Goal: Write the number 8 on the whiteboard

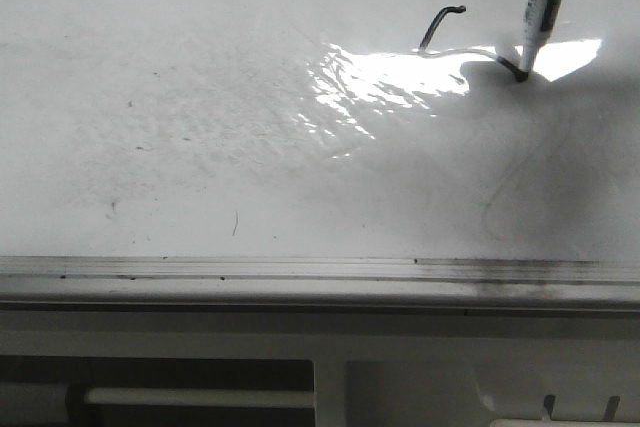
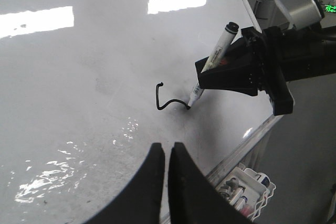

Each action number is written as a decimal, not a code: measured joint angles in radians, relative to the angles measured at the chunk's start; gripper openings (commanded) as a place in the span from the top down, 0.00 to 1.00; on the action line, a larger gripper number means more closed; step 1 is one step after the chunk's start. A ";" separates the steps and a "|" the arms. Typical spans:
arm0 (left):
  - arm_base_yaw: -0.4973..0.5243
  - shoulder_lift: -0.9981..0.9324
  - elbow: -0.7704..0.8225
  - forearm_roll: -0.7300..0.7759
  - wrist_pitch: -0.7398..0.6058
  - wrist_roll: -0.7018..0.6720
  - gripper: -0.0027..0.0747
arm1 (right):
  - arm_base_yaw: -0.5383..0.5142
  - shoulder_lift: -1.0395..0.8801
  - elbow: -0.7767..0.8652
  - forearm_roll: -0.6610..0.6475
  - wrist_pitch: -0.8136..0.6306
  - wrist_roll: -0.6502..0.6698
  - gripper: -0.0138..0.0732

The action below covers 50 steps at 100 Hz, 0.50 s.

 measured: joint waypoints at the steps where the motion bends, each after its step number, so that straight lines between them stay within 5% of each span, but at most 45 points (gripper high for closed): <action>1: 0.000 0.000 0.000 0.000 0.003 0.000 0.99 | 0.000 0.000 0.000 0.002 0.005 0.000 0.92; 28: 0.000 0.000 0.000 0.000 0.016 0.000 0.99 | 0.096 0.070 0.004 0.029 -0.081 0.002 0.92; 50: 0.000 0.000 0.000 0.000 0.016 0.000 0.99 | 0.058 0.081 -0.035 0.031 -0.129 -0.026 0.92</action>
